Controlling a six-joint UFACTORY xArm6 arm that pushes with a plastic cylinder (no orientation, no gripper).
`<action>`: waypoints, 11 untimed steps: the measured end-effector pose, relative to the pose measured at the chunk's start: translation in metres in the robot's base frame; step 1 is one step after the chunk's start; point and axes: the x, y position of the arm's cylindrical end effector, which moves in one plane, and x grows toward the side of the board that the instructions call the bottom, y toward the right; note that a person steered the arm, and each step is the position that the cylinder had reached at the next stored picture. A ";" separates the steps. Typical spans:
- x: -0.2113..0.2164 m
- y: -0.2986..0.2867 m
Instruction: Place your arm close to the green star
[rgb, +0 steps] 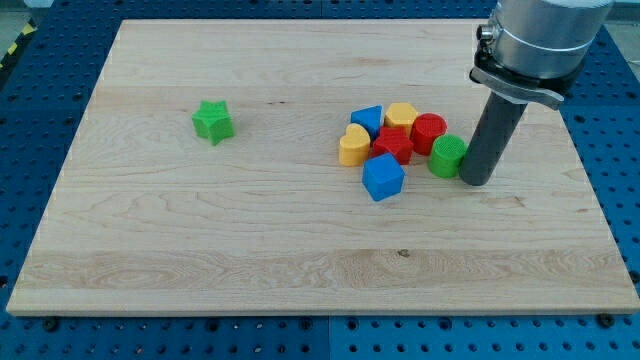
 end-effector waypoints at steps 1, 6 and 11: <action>0.031 -0.001; 0.110 -0.031; 0.120 -0.126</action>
